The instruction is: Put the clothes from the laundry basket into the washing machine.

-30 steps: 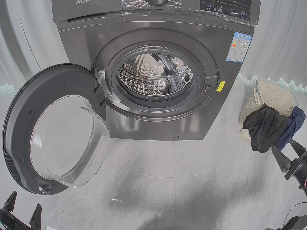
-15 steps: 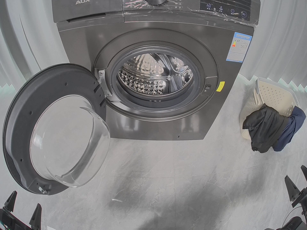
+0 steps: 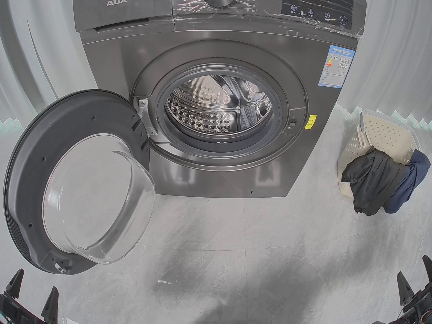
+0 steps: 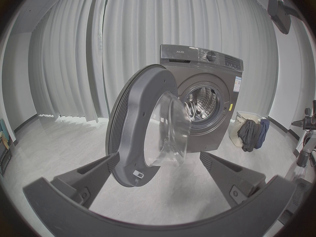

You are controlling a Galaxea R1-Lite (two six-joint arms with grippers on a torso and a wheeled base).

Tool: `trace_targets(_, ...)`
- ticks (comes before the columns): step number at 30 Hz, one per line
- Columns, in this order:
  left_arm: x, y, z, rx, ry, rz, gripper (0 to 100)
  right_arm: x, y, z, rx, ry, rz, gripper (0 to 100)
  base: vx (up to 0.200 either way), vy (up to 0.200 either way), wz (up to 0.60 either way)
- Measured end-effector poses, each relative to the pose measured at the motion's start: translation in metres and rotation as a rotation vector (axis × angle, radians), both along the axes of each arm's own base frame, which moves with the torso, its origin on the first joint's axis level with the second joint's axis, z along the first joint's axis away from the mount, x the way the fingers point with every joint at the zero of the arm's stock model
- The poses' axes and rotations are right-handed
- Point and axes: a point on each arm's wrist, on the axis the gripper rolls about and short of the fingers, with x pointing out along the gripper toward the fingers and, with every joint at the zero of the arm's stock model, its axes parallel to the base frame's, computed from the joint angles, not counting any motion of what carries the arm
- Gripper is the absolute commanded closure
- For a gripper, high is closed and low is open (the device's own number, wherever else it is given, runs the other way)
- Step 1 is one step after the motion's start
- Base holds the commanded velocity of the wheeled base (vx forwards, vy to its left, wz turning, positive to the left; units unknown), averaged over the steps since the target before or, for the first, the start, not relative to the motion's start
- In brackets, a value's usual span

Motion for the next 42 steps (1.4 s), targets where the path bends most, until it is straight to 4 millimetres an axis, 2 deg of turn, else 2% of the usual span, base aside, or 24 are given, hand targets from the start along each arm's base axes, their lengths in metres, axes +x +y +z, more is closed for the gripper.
trace_targets(42,0.0000,0.0001,0.0000,-0.005,0.000,0.001,0,-0.0021,-0.0001,0.0002,-0.014,-0.034,-0.010,0,0.000,-0.200,0.00)
